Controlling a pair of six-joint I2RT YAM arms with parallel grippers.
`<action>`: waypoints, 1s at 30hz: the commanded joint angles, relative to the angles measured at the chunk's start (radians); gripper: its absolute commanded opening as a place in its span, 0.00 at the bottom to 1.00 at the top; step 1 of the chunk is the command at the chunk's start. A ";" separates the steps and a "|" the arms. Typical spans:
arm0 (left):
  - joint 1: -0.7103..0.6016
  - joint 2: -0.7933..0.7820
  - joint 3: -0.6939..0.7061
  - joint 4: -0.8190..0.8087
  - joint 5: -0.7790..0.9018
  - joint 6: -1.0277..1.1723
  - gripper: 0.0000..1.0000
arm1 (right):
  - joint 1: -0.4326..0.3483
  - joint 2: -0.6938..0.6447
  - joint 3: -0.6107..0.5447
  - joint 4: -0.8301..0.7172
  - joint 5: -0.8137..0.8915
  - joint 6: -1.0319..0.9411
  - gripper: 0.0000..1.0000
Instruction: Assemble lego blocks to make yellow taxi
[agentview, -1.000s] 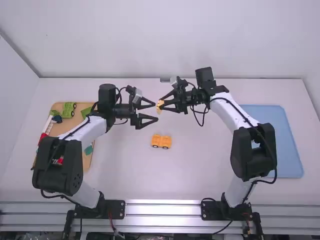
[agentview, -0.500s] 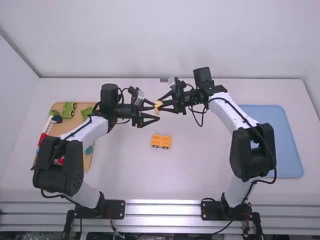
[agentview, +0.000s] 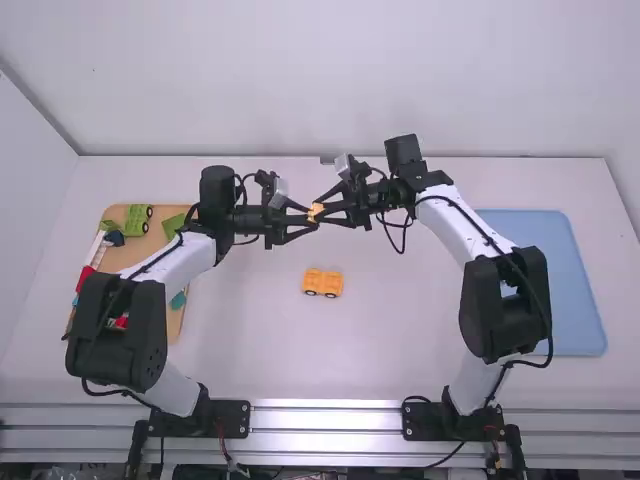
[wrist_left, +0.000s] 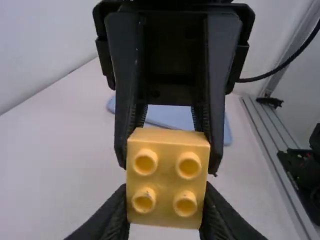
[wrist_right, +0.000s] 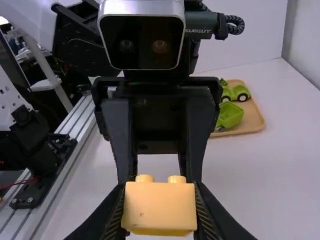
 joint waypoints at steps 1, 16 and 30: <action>-0.004 -0.005 0.023 -0.004 0.037 -0.002 0.19 | 0.004 0.011 0.029 0.006 0.004 -0.002 0.16; -0.004 -0.005 0.034 -0.269 -0.443 0.063 0.15 | -0.063 -0.003 0.029 0.141 0.320 0.223 0.99; -0.061 0.026 0.141 -0.998 -0.921 0.899 0.03 | -0.135 -0.041 0.027 0.126 0.437 0.264 0.99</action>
